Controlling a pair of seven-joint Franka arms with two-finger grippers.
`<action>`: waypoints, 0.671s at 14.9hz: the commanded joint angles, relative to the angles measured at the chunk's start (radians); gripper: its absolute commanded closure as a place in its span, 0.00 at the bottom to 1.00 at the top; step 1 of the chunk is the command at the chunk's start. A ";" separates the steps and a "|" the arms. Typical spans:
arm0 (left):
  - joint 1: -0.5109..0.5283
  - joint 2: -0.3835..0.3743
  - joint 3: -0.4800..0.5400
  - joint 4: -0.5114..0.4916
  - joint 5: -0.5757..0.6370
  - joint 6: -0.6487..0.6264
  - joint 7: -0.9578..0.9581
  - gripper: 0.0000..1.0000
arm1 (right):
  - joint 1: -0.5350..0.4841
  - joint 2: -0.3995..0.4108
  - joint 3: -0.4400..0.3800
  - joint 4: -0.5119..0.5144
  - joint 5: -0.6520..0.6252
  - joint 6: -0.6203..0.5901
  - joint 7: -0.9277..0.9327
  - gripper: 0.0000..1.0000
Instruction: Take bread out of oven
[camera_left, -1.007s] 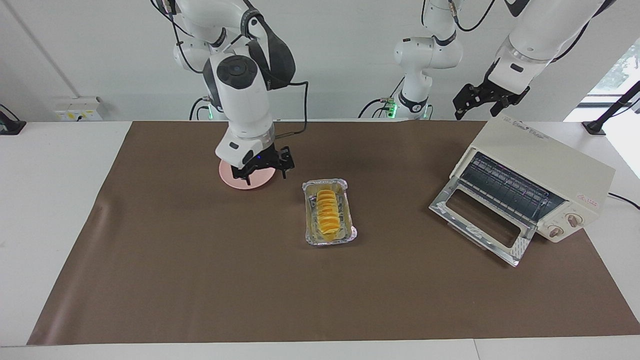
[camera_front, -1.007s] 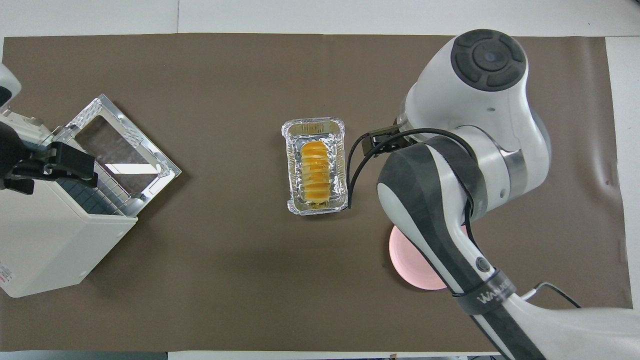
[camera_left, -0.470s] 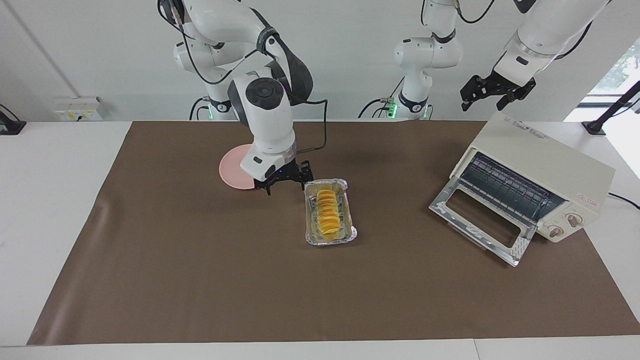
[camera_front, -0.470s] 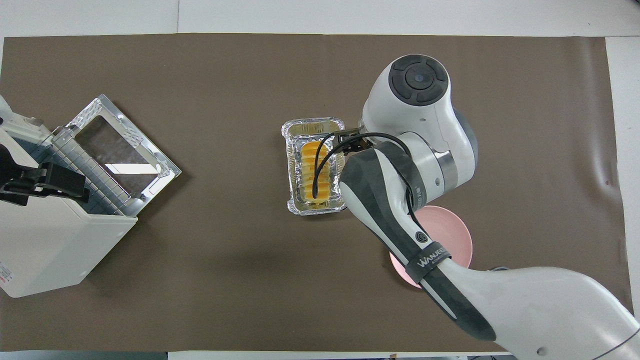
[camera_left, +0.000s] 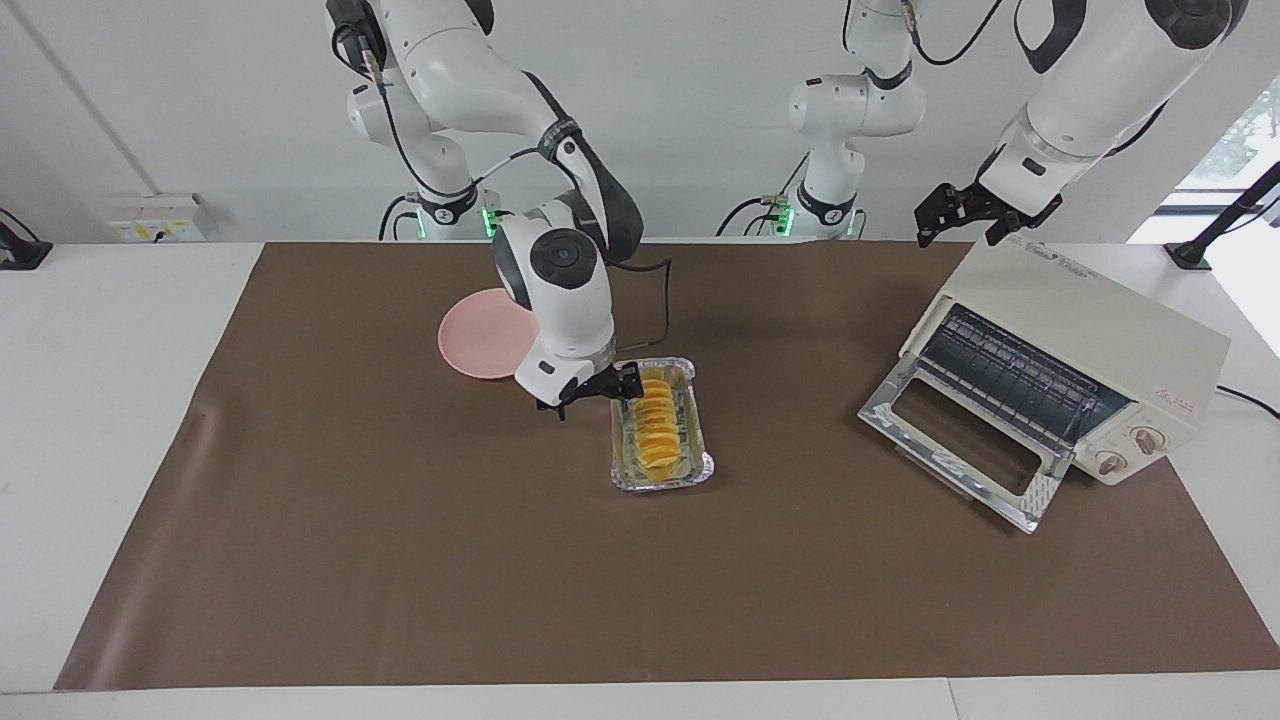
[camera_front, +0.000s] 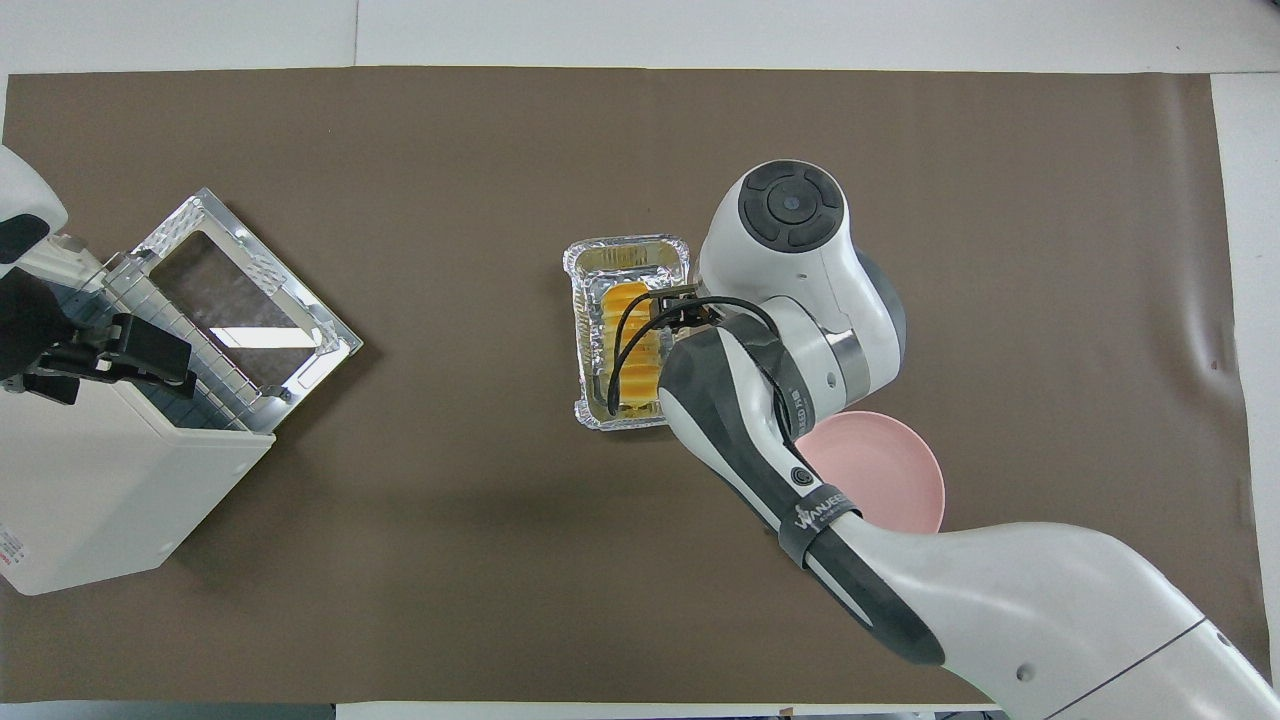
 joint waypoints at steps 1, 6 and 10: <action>0.010 -0.013 -0.002 -0.016 0.014 0.010 0.018 0.00 | -0.001 -0.038 -0.001 -0.115 0.085 0.113 0.011 0.00; 0.006 -0.053 -0.003 -0.108 0.015 0.051 0.017 0.00 | 0.007 -0.042 -0.001 -0.167 0.087 0.161 0.006 0.05; 0.012 -0.055 -0.002 -0.102 0.015 0.045 0.012 0.00 | 0.007 -0.042 -0.001 -0.169 0.087 0.167 0.005 0.18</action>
